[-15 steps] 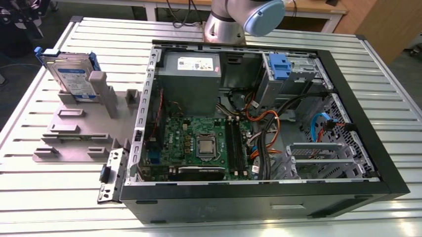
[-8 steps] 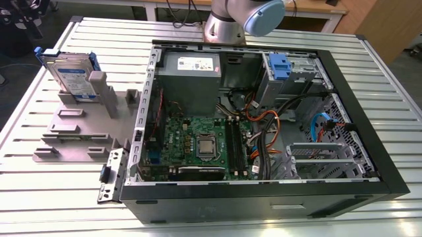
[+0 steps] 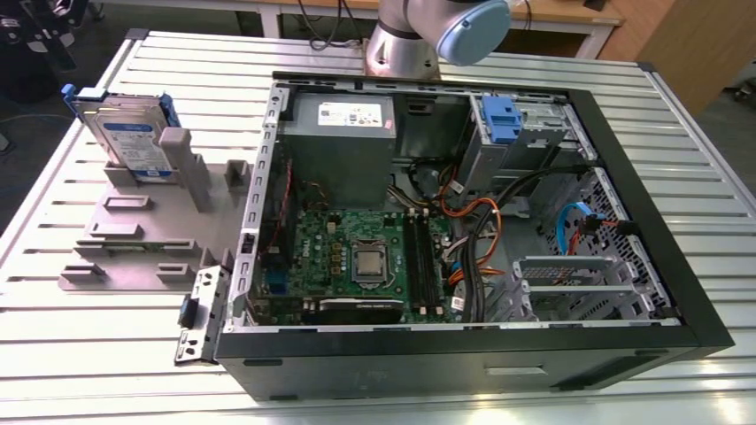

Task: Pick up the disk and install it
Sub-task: 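Pick up the disk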

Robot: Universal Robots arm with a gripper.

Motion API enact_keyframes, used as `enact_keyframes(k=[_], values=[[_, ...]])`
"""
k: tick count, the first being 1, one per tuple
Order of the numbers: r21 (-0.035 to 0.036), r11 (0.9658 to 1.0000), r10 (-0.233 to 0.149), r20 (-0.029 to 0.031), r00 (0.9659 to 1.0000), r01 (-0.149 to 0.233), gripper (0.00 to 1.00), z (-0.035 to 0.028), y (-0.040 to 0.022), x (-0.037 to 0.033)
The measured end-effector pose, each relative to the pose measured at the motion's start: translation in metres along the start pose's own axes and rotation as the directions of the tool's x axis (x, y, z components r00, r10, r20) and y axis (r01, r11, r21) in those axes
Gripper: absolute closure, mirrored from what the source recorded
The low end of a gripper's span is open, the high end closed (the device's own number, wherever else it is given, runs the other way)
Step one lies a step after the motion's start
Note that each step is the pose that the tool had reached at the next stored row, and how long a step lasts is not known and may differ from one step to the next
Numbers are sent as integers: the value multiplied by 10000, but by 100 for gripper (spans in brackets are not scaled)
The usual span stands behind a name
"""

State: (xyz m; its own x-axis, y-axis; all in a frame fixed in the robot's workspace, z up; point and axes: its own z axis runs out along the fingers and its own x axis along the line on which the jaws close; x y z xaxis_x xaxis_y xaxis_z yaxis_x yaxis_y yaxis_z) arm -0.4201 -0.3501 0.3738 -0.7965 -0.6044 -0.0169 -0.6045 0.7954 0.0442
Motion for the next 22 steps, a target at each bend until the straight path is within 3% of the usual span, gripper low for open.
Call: enact_keyframes(k=[5,11,17,22], values=[[-8,9990,-442,-19,9990,442,89,0,0,0],[-19,9953,-971,-42,9953,971,89,0,0,0],[-30,9891,-1470,-63,9891,1470,89,0,0,0],[-40,9821,-1885,-80,9820,1885,89,0,0,0]])
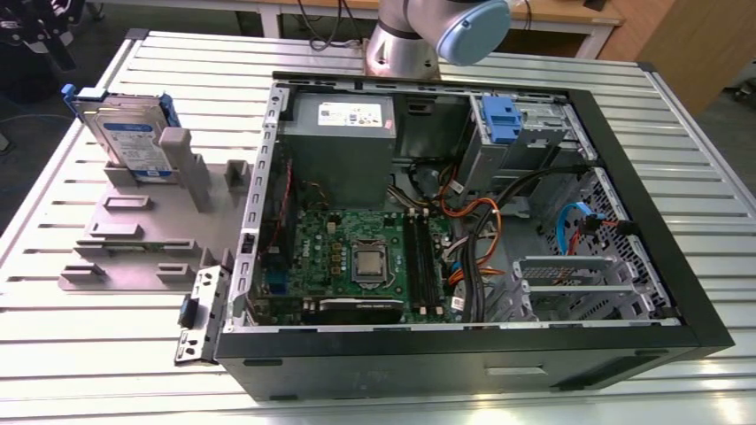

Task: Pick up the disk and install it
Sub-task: 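Pick up the disk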

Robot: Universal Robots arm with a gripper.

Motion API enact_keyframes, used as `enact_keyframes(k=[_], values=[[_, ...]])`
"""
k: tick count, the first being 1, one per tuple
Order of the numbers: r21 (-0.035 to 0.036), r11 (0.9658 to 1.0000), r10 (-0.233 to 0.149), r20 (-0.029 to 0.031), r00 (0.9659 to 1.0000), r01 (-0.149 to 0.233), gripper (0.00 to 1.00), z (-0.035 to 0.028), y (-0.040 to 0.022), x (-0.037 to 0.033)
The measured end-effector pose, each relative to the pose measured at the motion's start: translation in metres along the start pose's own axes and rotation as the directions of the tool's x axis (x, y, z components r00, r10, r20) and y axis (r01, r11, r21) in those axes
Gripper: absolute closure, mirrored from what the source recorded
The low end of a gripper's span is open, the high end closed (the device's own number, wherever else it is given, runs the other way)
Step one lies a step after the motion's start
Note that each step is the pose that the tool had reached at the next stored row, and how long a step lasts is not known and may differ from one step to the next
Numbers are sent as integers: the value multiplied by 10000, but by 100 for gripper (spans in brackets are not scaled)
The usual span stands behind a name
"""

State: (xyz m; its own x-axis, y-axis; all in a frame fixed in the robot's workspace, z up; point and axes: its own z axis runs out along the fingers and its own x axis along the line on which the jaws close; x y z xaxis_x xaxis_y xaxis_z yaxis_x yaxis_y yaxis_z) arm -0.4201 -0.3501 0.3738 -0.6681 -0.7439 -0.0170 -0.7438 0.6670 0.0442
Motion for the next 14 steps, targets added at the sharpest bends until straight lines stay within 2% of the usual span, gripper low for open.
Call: enact_keyframes(k=[7,14], values=[[-10,9983,-577,-25,9983,577,89,0,0,0],[-23,9933,-1155,-51,9933,1155,89,0,0,0]])
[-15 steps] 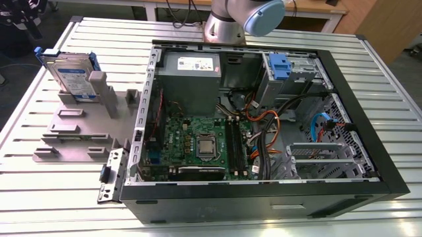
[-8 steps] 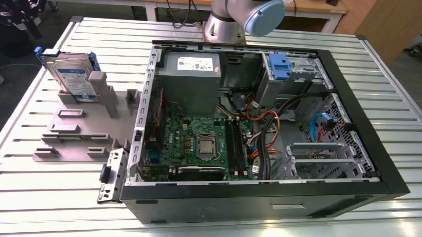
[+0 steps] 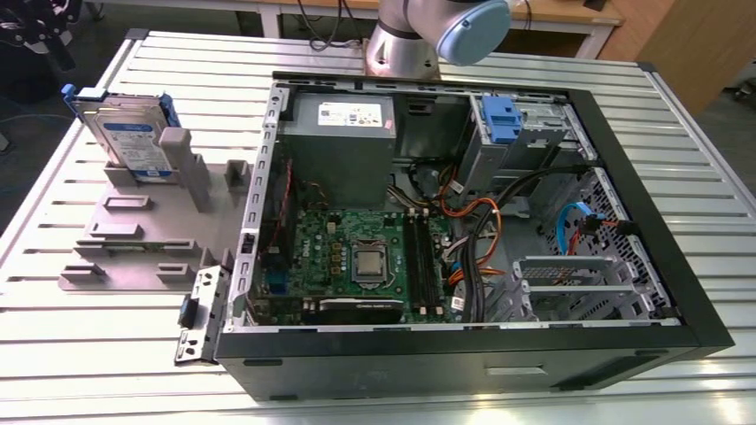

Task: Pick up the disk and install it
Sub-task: 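Pick up the disk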

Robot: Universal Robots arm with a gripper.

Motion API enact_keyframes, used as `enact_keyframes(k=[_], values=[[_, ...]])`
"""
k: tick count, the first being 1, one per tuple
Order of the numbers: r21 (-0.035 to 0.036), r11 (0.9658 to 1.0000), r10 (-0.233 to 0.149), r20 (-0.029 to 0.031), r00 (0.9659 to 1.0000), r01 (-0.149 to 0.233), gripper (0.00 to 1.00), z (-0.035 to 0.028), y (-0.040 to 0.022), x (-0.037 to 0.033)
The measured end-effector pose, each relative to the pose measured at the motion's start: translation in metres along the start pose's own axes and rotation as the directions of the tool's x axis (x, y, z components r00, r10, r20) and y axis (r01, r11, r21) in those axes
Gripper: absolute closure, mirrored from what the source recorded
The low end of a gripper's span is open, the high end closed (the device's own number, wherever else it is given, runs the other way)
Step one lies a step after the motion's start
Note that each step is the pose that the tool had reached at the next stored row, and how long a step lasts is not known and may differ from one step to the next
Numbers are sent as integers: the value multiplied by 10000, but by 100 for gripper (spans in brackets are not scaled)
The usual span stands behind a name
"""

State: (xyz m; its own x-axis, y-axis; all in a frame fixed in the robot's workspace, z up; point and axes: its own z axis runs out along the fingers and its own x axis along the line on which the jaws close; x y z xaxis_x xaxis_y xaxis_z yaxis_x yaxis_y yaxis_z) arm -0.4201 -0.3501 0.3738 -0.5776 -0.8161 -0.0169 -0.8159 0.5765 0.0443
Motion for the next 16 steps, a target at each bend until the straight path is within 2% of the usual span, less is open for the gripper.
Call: enact_keyframes(k=[4,8,12,16], values=[[-7,9993,-365,-16,9993,365,89,0,0,0],[-13,9973,-737,-32,9973,737,89,0,0,0],[-21,9938,-1109,-48,9938,1109,89,0,0,0],[-30,9888,-1491,-64,9888,1491,89,0,0,0]])
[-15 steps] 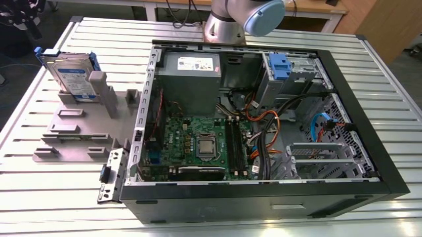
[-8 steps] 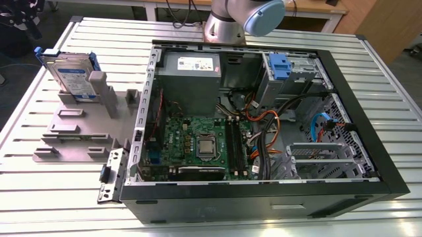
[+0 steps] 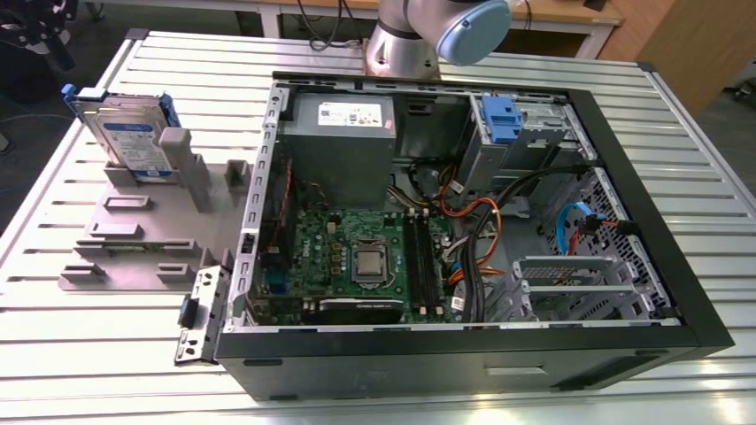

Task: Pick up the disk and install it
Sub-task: 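Pick up the disk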

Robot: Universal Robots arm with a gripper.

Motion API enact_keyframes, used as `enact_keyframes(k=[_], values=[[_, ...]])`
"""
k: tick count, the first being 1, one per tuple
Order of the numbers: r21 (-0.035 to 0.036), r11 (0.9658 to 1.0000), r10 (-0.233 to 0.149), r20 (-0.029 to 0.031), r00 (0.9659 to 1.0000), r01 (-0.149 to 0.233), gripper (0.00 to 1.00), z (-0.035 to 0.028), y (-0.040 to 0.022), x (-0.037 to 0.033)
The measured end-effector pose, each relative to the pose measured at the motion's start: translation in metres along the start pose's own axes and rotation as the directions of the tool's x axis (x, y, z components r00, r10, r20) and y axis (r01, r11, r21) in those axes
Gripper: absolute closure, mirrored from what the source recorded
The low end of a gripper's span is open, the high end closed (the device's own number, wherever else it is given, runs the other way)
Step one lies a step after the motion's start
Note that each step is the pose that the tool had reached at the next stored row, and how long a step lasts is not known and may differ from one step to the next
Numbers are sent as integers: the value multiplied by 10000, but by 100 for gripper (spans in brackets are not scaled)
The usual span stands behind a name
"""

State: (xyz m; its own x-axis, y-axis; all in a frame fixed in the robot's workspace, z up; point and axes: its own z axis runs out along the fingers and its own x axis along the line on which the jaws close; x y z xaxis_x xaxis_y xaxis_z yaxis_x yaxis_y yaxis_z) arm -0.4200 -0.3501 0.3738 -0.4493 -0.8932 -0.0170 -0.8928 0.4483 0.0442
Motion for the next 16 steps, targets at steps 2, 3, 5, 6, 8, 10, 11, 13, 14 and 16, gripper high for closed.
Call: enact_keyframes(k=[2,3,5,6,8,10,11,13,14,16], values=[[-3,9998,-203,-9,9998,203,89,0,0,0],[-5,9996,-297,-13,9996,297,89,0,0,0],[-9,9989,-476,-22,9989,476,89,0,0,0],[-10,9984,-566,-25,9984,566,89,0,0,0],[-14,9971,-758,-34,9971,758,89,0,0,0],[-18,9955,-949,-42,9955,949,89,0,0,0],[-20,9945,-1046,-45,9945,1046,89,0,0,0],[-24,9923,-1235,-54,9923,1235,89,0,0,0],[-26,9912,-1327,-58,9911,1327,89,0,0,0],[-30,9890,-1481,-64,9889,1481,89,0,0,0]])
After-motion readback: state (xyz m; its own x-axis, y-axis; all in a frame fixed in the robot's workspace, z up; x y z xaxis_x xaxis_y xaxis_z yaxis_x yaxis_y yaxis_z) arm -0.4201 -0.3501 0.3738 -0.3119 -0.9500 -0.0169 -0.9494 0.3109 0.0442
